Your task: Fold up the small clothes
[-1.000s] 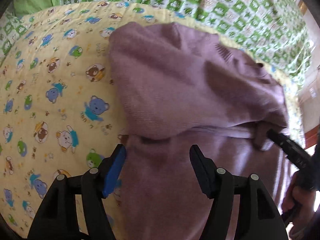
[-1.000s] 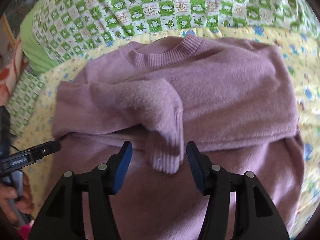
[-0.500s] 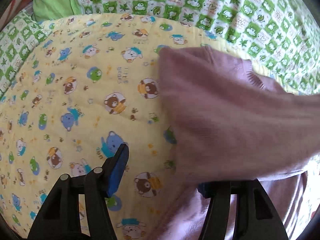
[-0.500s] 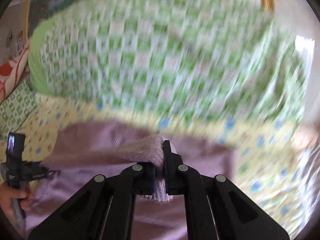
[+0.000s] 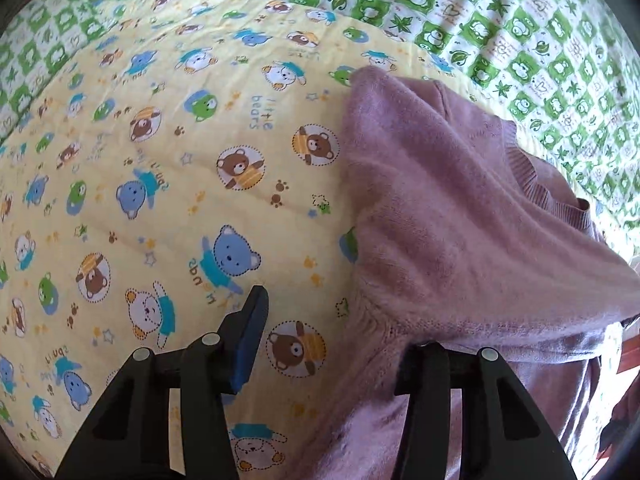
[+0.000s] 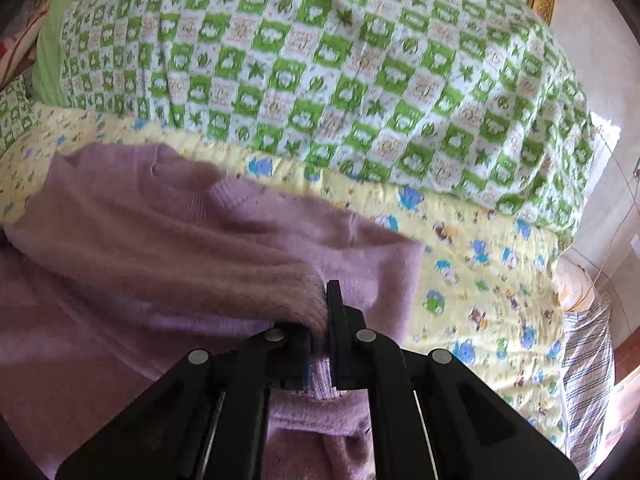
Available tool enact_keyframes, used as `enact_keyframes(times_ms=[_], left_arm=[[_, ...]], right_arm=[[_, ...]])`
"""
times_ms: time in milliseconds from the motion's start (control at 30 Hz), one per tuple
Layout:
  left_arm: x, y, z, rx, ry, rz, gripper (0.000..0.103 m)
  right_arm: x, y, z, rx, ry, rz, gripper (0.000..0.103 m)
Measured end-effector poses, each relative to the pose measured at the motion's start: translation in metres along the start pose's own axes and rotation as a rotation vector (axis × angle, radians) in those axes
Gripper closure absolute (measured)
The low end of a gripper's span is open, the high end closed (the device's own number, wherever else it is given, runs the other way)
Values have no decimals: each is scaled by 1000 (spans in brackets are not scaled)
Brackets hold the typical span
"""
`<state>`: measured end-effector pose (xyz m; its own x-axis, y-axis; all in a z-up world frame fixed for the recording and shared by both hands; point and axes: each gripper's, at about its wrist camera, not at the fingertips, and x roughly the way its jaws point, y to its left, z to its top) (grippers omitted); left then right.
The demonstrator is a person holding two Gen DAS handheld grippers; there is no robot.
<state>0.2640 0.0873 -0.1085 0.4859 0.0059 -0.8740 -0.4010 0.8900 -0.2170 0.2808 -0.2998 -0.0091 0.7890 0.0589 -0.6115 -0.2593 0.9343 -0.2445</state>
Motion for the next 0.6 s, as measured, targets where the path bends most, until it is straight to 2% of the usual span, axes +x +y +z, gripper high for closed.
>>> enact_keyframes(times_ms=[67,200,233,267,367,467,533,600], left_arm=[[1,1,-1,-9,0,-1,53],[-1,16,-8,-38,7,-33,53],[0,21,-7,-60,14,-50,53],[0,26,-8,-82,19,-67,53],[1,36,-8,-134,24,-115,52],[0,34,-8,-112,31,-113,51],[-2,36,-10,-103,38,-119,51],[-4,40,-12,-105,50,-129,51]], right_arm=[[5,8,0,-45,-5,-20,96],[28,21,-26,-77,119,16,95],[29,23,-33,-70,143,23,92],[31,23,-40,-56,166,33,86],[27,17,-54,-8,194,36,76],[22,6,-62,56,219,41,74],[17,-7,-63,145,235,73,73],[10,-20,-63,242,236,122,67]])
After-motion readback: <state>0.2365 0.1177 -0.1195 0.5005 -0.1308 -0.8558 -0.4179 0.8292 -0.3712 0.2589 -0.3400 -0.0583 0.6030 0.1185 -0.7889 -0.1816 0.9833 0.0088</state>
